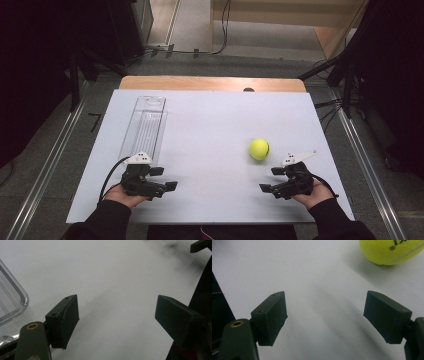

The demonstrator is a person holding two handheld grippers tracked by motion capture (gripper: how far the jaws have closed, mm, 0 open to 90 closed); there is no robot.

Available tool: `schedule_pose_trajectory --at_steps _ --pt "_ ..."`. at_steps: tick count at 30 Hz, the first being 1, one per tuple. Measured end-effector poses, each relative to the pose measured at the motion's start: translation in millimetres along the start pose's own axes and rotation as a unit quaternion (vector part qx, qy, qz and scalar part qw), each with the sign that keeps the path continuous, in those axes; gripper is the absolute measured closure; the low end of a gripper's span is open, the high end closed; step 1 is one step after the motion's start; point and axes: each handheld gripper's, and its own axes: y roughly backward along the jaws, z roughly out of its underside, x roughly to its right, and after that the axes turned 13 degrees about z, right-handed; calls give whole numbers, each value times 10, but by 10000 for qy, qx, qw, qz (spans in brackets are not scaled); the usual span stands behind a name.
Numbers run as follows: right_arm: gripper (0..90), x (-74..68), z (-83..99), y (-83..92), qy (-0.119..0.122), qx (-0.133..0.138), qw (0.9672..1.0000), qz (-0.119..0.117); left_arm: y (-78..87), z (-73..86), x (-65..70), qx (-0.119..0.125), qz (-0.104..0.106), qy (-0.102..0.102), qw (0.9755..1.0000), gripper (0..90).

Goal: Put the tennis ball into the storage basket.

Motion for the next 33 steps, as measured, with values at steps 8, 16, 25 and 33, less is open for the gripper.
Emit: schedule_pose_trajectory --at_steps 8,16,25,33 --pt "169 11 4 12 -29 2 10000 9 22 -81 49 162 55 -88 9998 200" --pt "169 8 4 10 -19 -4 10000 11 -35 -200 108 176 66 -107 9998 200" --pt "168 8 7 17 -29 4 10000 27 -92 -286 171 276 -19 -101 9996 200" --pt "169 5 9 22 -43 14 10000 32 -149 -360 209 281 -33 -122 9995 200"
